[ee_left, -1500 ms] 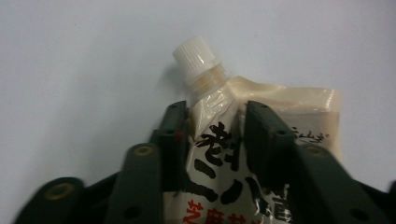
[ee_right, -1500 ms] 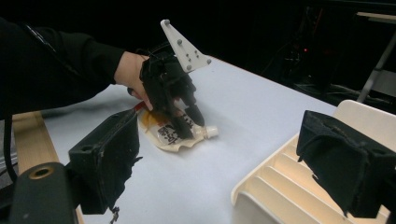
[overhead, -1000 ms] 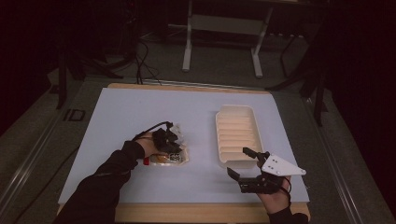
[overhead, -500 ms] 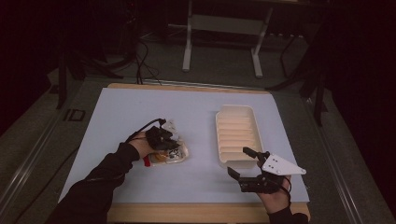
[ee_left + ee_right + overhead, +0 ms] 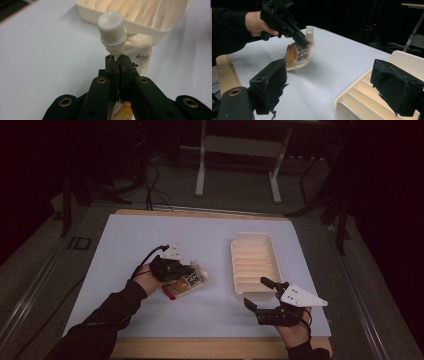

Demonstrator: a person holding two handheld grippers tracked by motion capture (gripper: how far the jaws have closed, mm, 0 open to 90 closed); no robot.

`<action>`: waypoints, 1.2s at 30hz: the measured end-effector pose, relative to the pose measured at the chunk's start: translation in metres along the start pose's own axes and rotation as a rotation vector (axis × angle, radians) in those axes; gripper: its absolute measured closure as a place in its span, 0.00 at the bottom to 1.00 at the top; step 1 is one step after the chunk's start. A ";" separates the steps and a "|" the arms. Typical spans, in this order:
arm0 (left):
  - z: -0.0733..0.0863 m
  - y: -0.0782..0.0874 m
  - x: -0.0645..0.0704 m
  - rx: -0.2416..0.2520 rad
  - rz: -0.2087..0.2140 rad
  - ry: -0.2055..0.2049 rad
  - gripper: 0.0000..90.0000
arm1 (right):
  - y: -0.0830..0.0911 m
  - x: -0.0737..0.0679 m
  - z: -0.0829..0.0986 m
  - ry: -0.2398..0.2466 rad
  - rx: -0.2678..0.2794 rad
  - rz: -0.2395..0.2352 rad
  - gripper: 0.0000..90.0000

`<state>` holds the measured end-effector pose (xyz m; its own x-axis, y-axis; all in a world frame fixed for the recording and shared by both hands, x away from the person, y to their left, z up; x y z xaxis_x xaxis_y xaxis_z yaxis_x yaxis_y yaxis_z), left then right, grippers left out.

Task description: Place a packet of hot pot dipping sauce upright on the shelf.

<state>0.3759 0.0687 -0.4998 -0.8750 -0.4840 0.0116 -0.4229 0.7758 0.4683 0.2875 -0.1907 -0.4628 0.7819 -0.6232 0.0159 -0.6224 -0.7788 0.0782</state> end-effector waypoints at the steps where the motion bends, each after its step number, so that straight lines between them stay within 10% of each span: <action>1: -0.003 0.000 0.004 0.029 0.000 0.010 0.97 | 0.000 0.000 0.000 -0.001 0.001 -0.001 0.15; 12: -0.015 0.008 0.012 0.206 -0.013 0.119 0.98 | 0.000 0.001 -0.006 0.008 0.036 0.009 0.13; 36: -0.027 0.014 0.045 0.431 -0.002 0.157 0.97 | -0.016 -0.007 -0.029 0.003 -0.001 -0.032 0.19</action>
<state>0.3370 0.0469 -0.4687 -0.8416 -0.5156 0.1606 -0.5133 0.8562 0.0587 0.2936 -0.1719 -0.4356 0.8015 -0.5978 0.0162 -0.5970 -0.7983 0.0797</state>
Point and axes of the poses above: each handheld gripper's, and its own axes: y roughly backward along the jaws, z roughly out of its underside, x roughly to its right, the point moved 7 cm from there along -y, roughly forward along the jaws, and after that the axes turned 11 degrees about x, right-handed, at the moved point
